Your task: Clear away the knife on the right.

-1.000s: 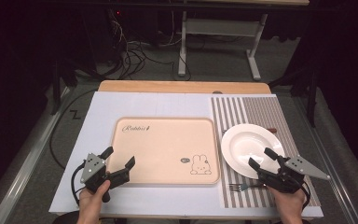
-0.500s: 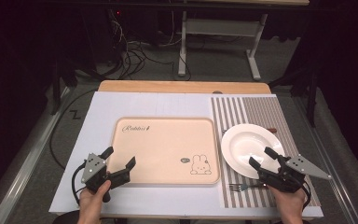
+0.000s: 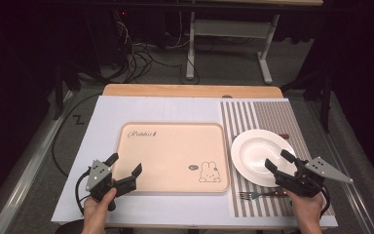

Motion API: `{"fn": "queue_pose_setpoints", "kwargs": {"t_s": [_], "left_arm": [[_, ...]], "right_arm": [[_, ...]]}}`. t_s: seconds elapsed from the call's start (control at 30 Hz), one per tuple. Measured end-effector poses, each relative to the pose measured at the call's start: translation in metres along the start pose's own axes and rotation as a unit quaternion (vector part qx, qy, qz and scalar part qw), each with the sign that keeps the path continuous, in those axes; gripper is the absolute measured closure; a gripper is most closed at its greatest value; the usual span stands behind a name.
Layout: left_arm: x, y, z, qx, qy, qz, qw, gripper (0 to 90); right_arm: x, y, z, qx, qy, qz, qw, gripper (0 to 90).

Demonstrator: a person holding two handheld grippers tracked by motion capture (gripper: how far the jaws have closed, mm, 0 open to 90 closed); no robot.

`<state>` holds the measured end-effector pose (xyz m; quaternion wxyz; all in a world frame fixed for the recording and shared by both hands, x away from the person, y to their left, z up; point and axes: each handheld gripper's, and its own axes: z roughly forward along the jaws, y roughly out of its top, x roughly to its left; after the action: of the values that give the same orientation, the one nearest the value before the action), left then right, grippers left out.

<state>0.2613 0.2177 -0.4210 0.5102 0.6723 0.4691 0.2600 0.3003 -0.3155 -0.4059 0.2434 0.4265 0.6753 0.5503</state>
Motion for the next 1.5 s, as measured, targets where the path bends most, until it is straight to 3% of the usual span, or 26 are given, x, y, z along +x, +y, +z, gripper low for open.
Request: {"fn": "queue_pose_setpoints", "kwargs": {"t_s": [0.63,1.5], "left_arm": [[-0.002,-0.001,0.001,0.001,0.000,0.002,1.0000,12.0],[-0.001,-0.002,0.000,0.001,0.007,-0.003,1.0000,11.7]], "right_arm": [[-0.022,0.009,0.003,0.005,-0.019,0.001,0.9998,26.9],[-0.049,0.030,0.025,0.033,-0.043,0.001,0.9986,27.7]]}}
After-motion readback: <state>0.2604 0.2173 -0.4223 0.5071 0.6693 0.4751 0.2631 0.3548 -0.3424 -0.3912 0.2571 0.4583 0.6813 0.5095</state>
